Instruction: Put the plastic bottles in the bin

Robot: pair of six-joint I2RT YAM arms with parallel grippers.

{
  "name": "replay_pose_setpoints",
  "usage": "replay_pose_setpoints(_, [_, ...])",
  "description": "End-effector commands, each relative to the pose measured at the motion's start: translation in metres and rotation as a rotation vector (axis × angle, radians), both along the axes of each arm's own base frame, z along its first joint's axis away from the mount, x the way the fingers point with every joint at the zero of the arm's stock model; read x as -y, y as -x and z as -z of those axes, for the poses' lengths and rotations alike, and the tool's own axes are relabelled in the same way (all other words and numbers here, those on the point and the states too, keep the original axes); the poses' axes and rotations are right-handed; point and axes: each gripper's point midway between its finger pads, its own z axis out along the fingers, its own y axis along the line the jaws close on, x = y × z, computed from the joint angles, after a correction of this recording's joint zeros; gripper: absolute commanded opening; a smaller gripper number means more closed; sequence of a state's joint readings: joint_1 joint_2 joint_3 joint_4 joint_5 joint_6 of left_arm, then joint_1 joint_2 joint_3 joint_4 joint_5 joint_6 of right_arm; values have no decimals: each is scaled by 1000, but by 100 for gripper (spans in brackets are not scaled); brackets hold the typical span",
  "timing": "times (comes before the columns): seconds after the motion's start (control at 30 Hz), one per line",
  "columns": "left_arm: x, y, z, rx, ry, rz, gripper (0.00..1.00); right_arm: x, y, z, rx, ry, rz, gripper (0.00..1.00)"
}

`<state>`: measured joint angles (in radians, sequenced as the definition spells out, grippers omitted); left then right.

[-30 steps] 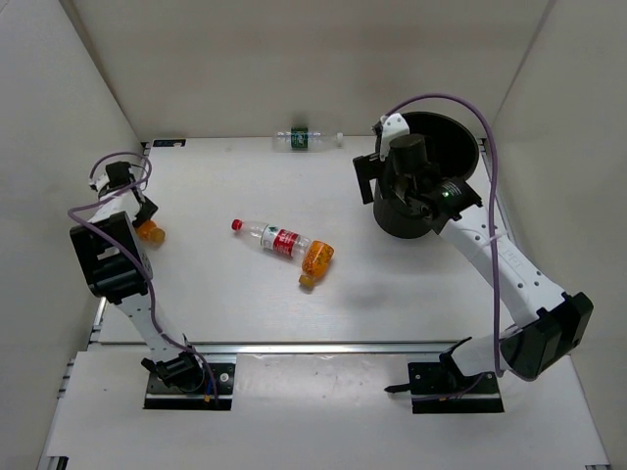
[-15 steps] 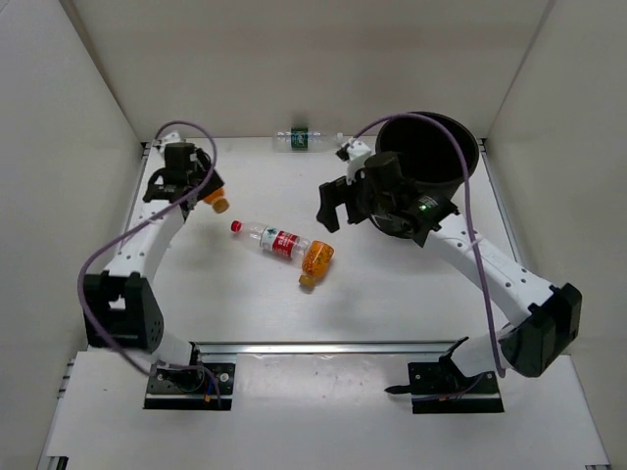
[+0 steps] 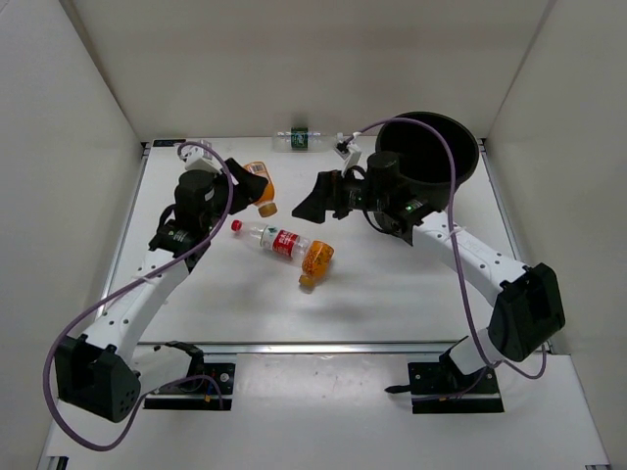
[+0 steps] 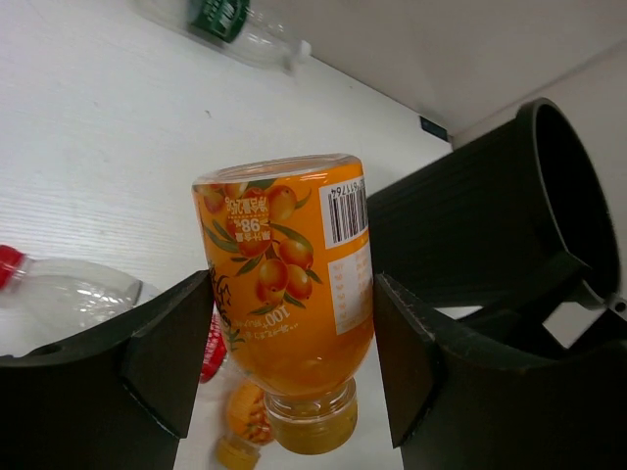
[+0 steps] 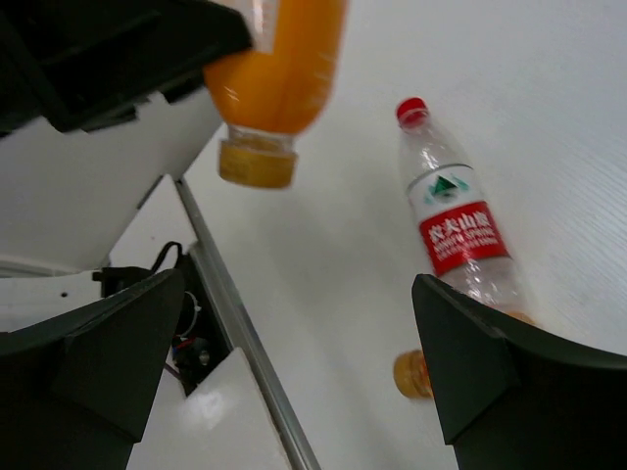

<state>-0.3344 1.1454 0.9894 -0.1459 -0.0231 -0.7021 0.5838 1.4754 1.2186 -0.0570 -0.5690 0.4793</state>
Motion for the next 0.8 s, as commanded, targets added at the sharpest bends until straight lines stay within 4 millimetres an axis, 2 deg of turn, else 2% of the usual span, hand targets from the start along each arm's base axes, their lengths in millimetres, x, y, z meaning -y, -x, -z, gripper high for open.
replay_pose_setpoints(0.0, [22, 16, -20, 64, 150, 115, 22, -28, 4, -20, 44, -120, -87, 99])
replay_pose_setpoints(0.07, [33, 24, -27, 100, 173, 168, 22, -36, 7, -18, 23, -131, -134, 99])
replay_pose_setpoints(0.13, [36, 31, -32, 137, 154, 187, 23, -42, 2, -9, 16, -126, -142, 99])
replay_pose_setpoints(0.17, [37, 33, -38, 160, 162, 199, 24, -46, 6, -8, 18, -121, -163, 100])
replay_pose_setpoints(0.2, [37, 37, -36, 159, 175, 214, 24, -48, 6, -8, 24, -119, -166, 100])
replay_pose_setpoints(0.27, [37, 42, -52, 214, 219, 249, 23, -53, 5, -3, 39, -115, -177, 99])
replay_pose_setpoints(0.33, [42, 48, -50, 198, 251, 279, 23, -52, -3, -3, 31, -128, -161, 99])
replay_pose_setpoints(0.37, [42, 50, -49, 199, 235, 273, 23, -54, -1, -1, 7, -139, -176, 100])
replay_pose_setpoints(0.43, [47, 55, -44, 187, 203, 264, 23, -55, 1, -12, 35, -185, -199, 99])
replay_pose_setpoints(0.63, [41, 51, -32, 141, 225, 289, 21, -55, 13, -21, 96, -223, -286, 98])
replay_pose_setpoints(0.67, [46, 52, -33, 143, 219, 304, 21, -56, 14, -24, 114, -218, -298, 97])
replay_pose_setpoints(0.77, [50, 52, -32, 131, 187, 301, 21, -60, 15, -19, 101, -179, -309, 93])
